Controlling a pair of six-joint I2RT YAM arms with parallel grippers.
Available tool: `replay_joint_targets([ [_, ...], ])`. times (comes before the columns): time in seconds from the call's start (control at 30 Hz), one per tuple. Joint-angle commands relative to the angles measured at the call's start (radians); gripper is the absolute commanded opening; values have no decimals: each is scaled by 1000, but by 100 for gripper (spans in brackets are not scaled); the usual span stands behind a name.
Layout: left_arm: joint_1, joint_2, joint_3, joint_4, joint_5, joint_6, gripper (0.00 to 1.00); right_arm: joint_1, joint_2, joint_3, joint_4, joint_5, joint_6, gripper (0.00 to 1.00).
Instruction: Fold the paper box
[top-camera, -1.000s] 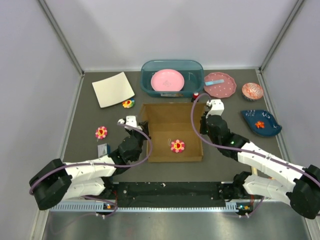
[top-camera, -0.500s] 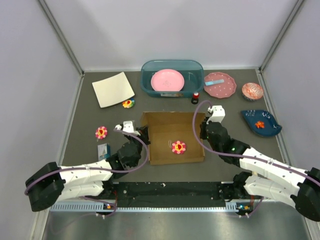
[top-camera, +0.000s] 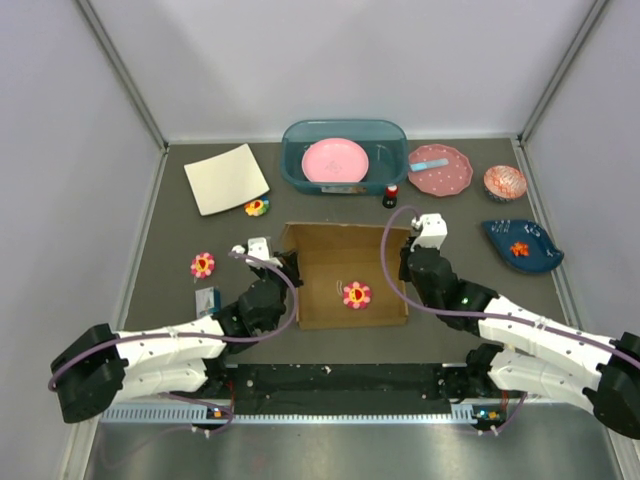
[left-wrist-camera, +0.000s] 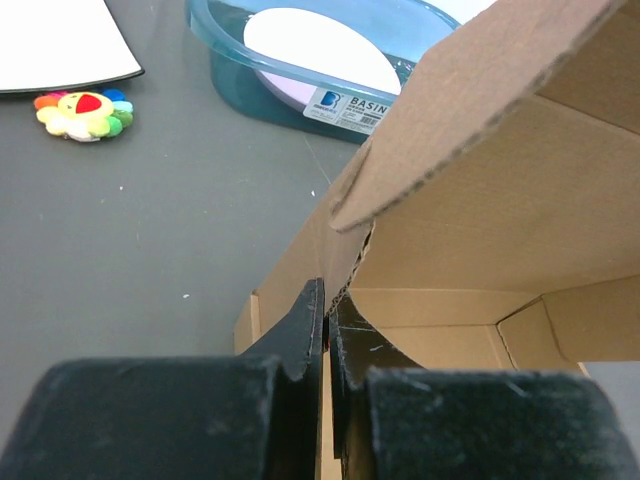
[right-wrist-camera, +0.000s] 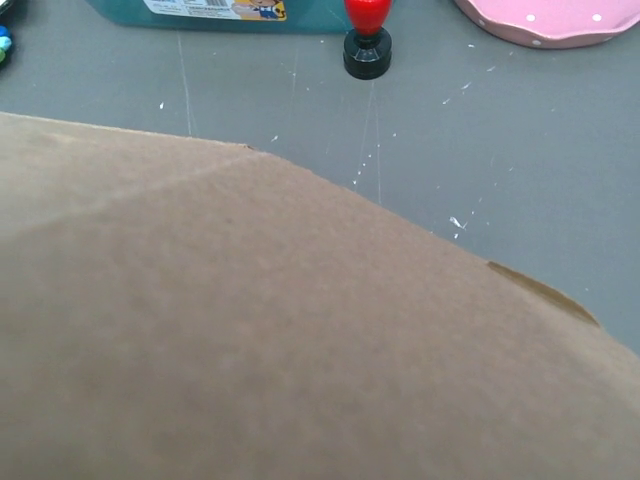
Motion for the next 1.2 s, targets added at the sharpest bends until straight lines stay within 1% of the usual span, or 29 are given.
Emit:
replay_joint_targets([
  [0.0, -16, 32, 39, -12, 136, -111, 0, 34, 19, -5, -107, -88, 2, 0],
  [0.2, -27, 66, 1, -3, 147, -142, 0, 34, 22, -15, -105, -88, 0, 0],
  [0.57, -32, 40, -130, 40, 118, -134, 0, 34, -33, -69, -105, -100, 7, 0],
  [0.63, -35, 41, -140, 41, 115, -131, 0, 34, -46, -75, -113, -98, 16, 4],
  [0.67, -35, 42, -142, 42, 113, -129, 0, 36, -53, -77, -119, -100, 17, 12],
  [0.73, -38, 40, -148, 41, 110, -120, 0, 34, -79, -77, -136, -97, 23, 21],
  [0.77, -39, 38, -148, 39, 109, -117, 0, 36, -90, -77, -142, -94, 23, 28],
  [0.8, -41, 34, -150, 37, 107, -112, 0, 36, -102, -80, -148, -94, 27, 31],
  [0.97, -45, 40, -148, 37, 105, -108, 0, 36, -173, -80, -193, -86, 33, 42],
  [1.17, -55, 43, -151, 33, 93, -103, 0, 33, -270, -64, -271, -89, 45, 50],
])
